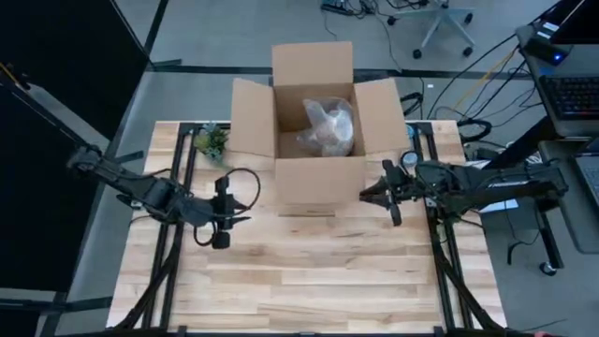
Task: Wrap mug
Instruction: Return to Home Position
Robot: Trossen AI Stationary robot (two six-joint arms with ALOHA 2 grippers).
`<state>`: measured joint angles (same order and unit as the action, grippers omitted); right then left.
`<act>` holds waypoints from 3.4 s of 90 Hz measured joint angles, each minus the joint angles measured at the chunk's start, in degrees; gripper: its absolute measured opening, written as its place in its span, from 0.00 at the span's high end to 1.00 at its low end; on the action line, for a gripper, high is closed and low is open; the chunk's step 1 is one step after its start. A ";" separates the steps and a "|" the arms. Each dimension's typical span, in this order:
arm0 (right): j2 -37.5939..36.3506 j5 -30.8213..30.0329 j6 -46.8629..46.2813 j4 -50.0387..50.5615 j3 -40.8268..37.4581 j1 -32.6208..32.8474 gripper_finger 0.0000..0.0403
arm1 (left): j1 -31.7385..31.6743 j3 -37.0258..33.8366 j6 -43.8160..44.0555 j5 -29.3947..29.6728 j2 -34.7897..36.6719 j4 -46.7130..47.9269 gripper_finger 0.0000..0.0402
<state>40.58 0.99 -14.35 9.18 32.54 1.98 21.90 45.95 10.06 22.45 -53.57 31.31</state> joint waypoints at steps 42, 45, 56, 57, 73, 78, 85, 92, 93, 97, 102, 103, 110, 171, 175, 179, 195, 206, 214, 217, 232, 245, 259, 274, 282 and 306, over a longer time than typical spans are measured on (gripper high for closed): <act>-0.25 7.41 3.27 -0.86 -0.56 0.07 1.00 | -5.36 -8.31 -3.06 -10.71 1.94 -9.29 0.95; -0.44 8.65 3.50 -0.80 -0.58 0.07 1.00 | -5.79 -9.10 -3.86 -11.26 1.94 -10.67 0.96; -1.04 10.10 5.41 -1.15 -0.88 0.07 1.00 | -8.18 -11.57 -5.77 -13.71 3.05 -13.38 0.99; -1.13 10.10 5.61 -1.41 -1.06 0.07 1.00 | -8.43 -11.76 -5.98 -14.00 3.15 -13.76 0.99; -3.47 9.54 5.54 -8.34 -7.58 -0.69 1.00 | -13.19 -15.85 -7.50 -19.87 5.03 -17.95 1.00; -4.13 9.38 3.65 -12.84 -10.31 -1.17 1.00 | -14.34 -16.87 -7.50 -21.82 5.93 -19.72 1.00; -4.74 9.11 1.53 -18.08 -14.06 -1.30 1.00 | -15.47 -17.77 -7.45 -22.50 6.60 -19.62 1.00; -4.87 6.80 0.19 -19.20 -16.45 -1.21 1.00 | -16.01 -17.93 -7.23 -19.91 6.57 -17.54 1.00; -4.87 6.37 0.23 -19.10 -16.74 -1.23 1.00 | -16.08 -17.94 -7.20 -19.33 6.57 -17.35 1.00; -4.83 4.48 0.29 -18.17 -17.68 -1.25 1.00 | -16.23 -17.94 -7.58 -17.18 6.57 -17.27 1.00; -4.63 3.71 -1.46 -17.54 -18.33 -1.27 1.00 | -16.28 -17.94 -7.47 -16.19 6.58 -17.55 1.00; -4.61 3.68 -2.07 -17.56 -18.37 -1.26 1.00 | -16.29 -17.94 -7.45 -16.13 6.57 -17.55 1.00; -4.69 3.36 -4.21 -18.23 -18.29 -1.25 1.00 | -16.28 -17.94 -7.50 -15.97 6.05 -17.48 1.00; -11.26 1.68 0.59 -18.12 -22.61 -1.22 1.00 | -19.11 -33.73 -3.97 -19.34 31.59 -24.67 1.00; -12.39 1.70 1.04 -18.39 -22.59 -1.15 1.00 | -19.11 -34.79 -4.16 -20.21 34.57 -24.98 1.00; -13.42 1.70 1.60 -18.35 -22.59 -1.03 1.00 | -19.11 -36.06 -4.16 -20.88 37.55 -24.75 1.00; -15.88 1.70 3.01 -18.68 -22.59 -1.01 1.00 | -19.16 -39.69 -2.53 -21.18 47.21 -24.50 1.00; -16.76 1.70 2.99 -19.34 -22.54 -1.01 1.00 | -19.16 -39.87 -2.42 -21.19 52.07 -22.12 1.00; -17.07 1.75 2.80 -19.33 -22.62 -1.01 1.00 | -19.17 -39.87 -1.48 -21.22 53.62 -18.57 1.00; -17.28 1.75 2.78 -19.72 -22.99 -1.01 1.00 | -19.18 -39.87 -1.22 -21.31 53.56 -17.65 1.00; -19.28 -0.40 -0.24 -22.13 -28.32 -1.01 1.00 | -19.22 -39.89 -0.39 -21.63 53.58 -17.24 1.00; -22.61 -3.18 -2.12 -23.45 -31.75 -1.02 1.00 | -19.24 -39.87 -0.28 -21.63 53.58 -17.23 1.00; -27.25 -4.66 -0.34 -20.64 -31.68 -1.15 1.00 | -19.31 -39.87 -0.31 -21.61 53.58 -17.04 1.00; -34.51 -6.90 -1.26 -13.12 -31.70 -1.25 1.00 | -19.31 -39.87 -0.37 -21.58 53.58 -16.98 1.00; -38.35 -6.90 0.80 -12.38 -31.70 -1.14 1.00 | -19.31 -39.87 -0.47 -21.09 53.58 -17.01 1.00; -40.42 -5.27 2.73 -9.89 -31.57 -1.14 1.00 | -19.31 -39.84 -0.31 -22.70 53.58 -16.65 1.00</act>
<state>0.16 -4.27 -11.62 -0.70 0.97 0.84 2.59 6.11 9.76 -0.25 0.01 14.66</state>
